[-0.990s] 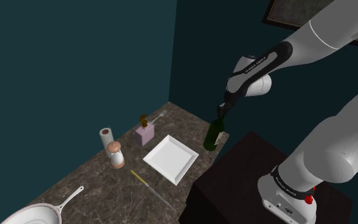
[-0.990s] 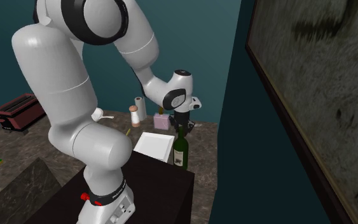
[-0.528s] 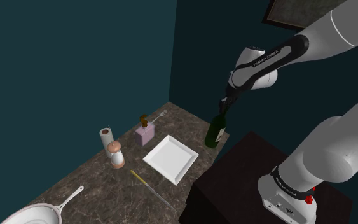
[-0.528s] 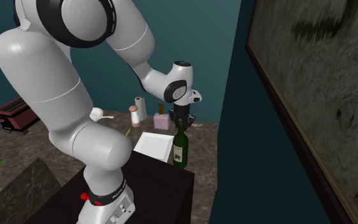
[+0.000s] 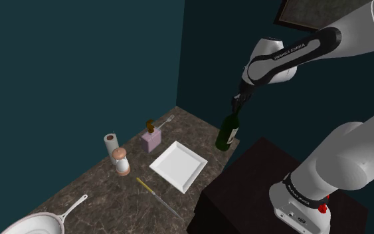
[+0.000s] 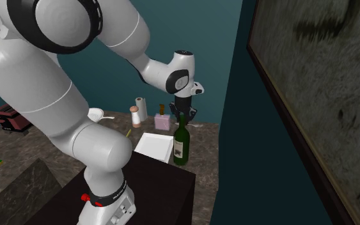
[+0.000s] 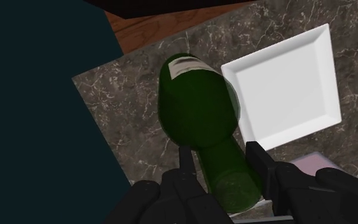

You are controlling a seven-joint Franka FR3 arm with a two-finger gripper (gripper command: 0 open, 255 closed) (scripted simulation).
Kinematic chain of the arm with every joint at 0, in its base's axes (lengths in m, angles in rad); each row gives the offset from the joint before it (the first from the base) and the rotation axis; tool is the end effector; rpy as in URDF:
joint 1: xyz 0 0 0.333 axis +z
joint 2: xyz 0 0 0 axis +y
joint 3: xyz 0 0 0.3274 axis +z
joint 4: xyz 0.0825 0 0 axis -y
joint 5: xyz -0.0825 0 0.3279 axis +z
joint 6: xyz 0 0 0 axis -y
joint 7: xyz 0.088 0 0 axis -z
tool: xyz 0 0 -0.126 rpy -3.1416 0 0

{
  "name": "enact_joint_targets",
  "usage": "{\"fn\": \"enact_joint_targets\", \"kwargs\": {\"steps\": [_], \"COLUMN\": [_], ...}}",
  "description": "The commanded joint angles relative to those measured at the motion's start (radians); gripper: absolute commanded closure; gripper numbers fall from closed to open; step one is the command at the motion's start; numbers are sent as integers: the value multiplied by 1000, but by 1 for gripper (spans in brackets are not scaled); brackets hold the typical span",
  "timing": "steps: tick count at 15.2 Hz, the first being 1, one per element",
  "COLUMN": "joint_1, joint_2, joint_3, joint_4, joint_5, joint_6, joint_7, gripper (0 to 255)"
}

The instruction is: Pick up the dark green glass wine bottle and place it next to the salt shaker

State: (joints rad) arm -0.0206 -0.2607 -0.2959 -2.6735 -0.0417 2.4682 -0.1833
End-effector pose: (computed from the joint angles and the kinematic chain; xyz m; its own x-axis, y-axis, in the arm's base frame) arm 0.3524 -0.1140 0.3559 0.9941 -0.0942 0.0543 -0.0922 -0.9950 -0.0385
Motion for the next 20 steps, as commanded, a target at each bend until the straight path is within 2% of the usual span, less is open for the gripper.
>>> {"fn": "enact_joint_targets", "kwargs": {"steps": [1,20], "joint_1": [-3,-17], "joint_2": [-26,-189], "joint_3": [5,41], "joint_4": [10,151], "joint_5": [-8,-32], "joint_6": [-35,-337], "joint_7": [9,44], "gripper": [255,255]}}
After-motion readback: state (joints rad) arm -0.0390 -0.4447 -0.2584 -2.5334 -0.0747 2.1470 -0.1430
